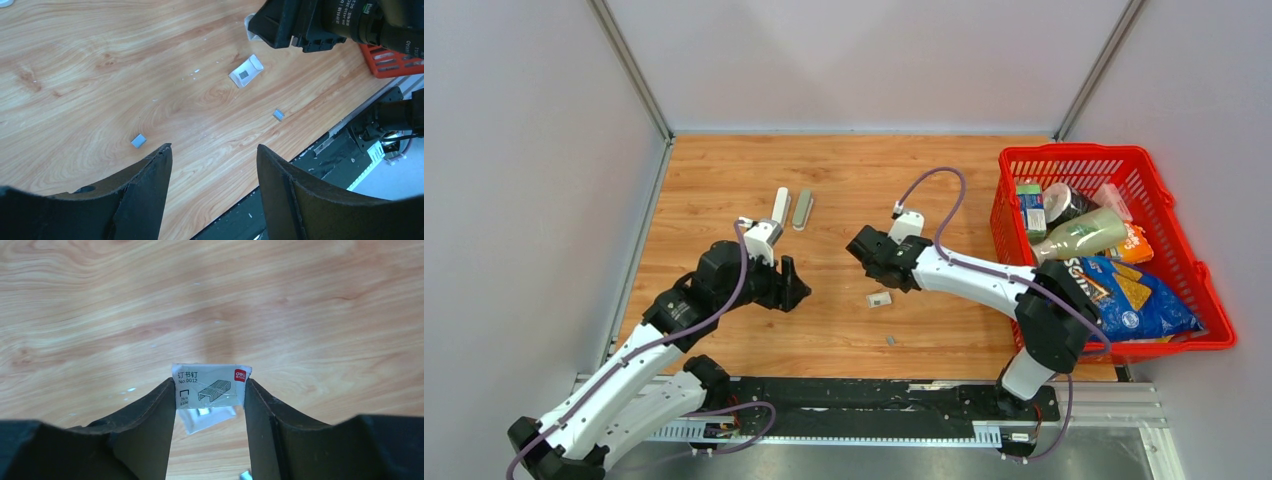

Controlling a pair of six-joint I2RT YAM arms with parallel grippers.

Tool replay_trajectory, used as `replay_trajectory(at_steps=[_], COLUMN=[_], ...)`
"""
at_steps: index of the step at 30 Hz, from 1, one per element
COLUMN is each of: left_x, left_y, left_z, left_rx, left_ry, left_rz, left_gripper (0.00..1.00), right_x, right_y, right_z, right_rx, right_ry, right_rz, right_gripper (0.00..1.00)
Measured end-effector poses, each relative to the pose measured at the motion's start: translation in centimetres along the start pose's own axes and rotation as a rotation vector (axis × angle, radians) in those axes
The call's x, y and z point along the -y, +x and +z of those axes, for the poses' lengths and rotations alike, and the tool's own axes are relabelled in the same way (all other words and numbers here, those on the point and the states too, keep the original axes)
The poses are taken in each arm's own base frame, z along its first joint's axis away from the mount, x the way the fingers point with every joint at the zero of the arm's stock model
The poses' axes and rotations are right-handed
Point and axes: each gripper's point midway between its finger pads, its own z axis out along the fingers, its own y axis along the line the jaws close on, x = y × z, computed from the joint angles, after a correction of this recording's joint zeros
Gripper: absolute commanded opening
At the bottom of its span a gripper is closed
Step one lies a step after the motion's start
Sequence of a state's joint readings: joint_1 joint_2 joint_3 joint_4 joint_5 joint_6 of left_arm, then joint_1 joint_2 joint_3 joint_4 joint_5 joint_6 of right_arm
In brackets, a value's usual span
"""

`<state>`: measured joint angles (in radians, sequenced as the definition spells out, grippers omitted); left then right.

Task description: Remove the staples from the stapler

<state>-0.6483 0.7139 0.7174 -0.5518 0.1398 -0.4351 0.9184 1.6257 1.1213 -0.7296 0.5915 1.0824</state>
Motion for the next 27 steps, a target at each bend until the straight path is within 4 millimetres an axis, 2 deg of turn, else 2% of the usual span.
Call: replay_trajectory(at_steps=[5,11,15,21,27], left_x=[-0.3,-0.5,-0.5,-0.6,-0.9], left_y=[-0.1,-0.6,-1.1,-1.2,-0.6], left_z=[-1.1,-2.7,-3.9,-4.6,-4.9], left_rx=[0.021,0.069,0.100,0.105,0.088], left_ry=[-0.018,-0.040,-0.048,-0.062,-0.072], left_rz=[0.002,0.004,0.003,0.001,-0.002], left_gripper=[0.70,0.70,0.70,0.70,0.70], right_x=[-3.4,-7.2,-8.9,-10.1,-10.0], right_y=[0.3,2.1,3.3,4.8,6.2], right_z=[-0.5,-0.9,-0.8,0.3,1.6], right_rx=[-0.005,-0.023,-0.035,-0.051,-0.066], right_ry=[-0.058,-0.113,-0.134,-0.133,-0.104], right_rz=[-0.055,-0.140,-0.180,-0.214,-0.247], right_gripper=[0.51,0.51,0.52,0.52,0.62])
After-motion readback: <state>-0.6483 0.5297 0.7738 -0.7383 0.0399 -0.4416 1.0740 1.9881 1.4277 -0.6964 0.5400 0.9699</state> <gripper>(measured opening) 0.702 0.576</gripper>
